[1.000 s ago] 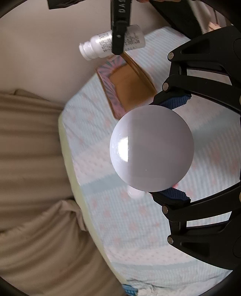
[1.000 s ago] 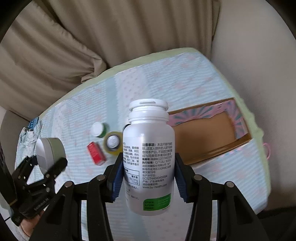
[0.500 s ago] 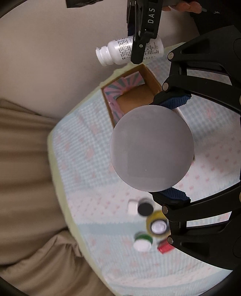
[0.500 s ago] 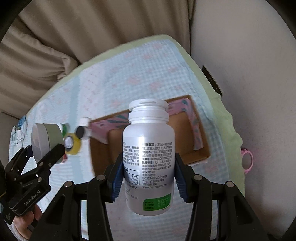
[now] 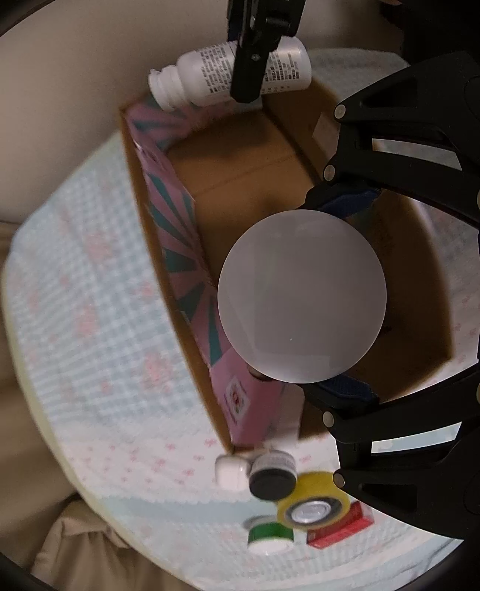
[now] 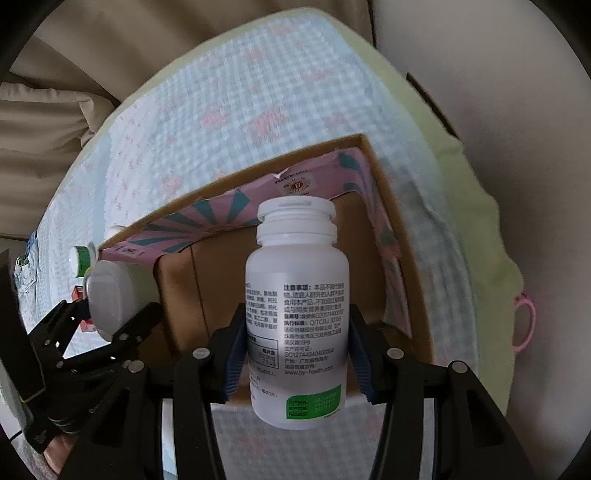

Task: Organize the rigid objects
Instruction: 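Carry both held items into the cardboard box and open both tools, then withdraw both tools from the box toward the remaining items, then grasp the red box with the left tool while the right tool grasps the yellow tape roll, then carry the red box and tape roll into the cardboard box and release both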

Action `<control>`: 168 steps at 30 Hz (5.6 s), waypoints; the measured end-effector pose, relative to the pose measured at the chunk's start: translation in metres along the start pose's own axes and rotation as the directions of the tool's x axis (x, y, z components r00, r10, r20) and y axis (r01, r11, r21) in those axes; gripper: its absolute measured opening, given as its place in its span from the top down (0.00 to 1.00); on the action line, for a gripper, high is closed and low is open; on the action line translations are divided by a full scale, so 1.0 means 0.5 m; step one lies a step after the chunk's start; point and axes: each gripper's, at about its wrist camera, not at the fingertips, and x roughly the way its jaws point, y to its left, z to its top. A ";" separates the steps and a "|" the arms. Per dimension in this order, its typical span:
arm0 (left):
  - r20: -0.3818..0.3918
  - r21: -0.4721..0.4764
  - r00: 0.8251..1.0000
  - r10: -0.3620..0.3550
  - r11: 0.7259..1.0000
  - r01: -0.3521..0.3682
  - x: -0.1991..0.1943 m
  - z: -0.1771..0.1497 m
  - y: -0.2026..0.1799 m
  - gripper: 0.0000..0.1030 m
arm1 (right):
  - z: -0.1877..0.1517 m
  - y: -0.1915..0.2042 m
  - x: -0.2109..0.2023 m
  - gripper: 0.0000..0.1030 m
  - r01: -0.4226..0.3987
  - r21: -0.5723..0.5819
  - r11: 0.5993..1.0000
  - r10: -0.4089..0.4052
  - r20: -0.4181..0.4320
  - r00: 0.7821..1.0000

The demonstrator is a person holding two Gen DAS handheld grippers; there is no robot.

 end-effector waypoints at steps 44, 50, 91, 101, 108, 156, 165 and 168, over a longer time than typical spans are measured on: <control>0.063 -0.071 0.997 0.045 0.997 -0.040 -0.213 -0.080 0.056 0.00 | -0.053 0.080 -0.129 0.00 0.039 -0.140 0.989 -0.019 0.137 0.990; 0.132 -0.177 0.985 0.109 0.981 -0.085 -0.351 -0.178 0.149 0.00 | -0.113 0.159 -0.224 0.00 0.069 -0.200 0.977 -0.022 0.225 0.974; -0.026 -0.584 0.996 -0.084 0.810 0.053 -0.137 -0.300 0.844 0.00 | -0.242 0.773 0.066 0.00 0.025 -0.269 0.963 0.027 0.187 0.982; -0.139 -0.616 0.982 -0.128 0.787 0.015 0.059 -0.268 0.848 0.11 | -0.188 0.775 0.271 0.00 -0.002 -0.291 0.957 0.042 0.134 0.990; -0.175 -0.617 0.975 -0.138 0.787 0.001 0.142 -0.273 0.838 0.30 | -0.169 0.783 0.366 0.00 0.019 -0.357 0.934 0.038 0.153 0.988; 0.025 -0.496 0.997 -0.075 0.865 0.077 -0.132 -0.418 0.856 0.60 | -0.202 0.797 0.159 0.06 0.106 -0.446 0.889 0.049 0.323 0.945; 0.131 -0.391 0.987 -0.094 0.910 0.139 -0.323 -0.354 0.709 0.60 | -0.255 0.727 -0.080 0.06 0.078 -0.311 0.947 0.043 0.365 0.930; 0.154 -0.358 0.982 -0.111 0.920 0.160 -0.369 -0.331 0.646 0.60 | -0.265 0.680 -0.140 0.06 0.081 -0.269 0.960 0.031 0.390 0.920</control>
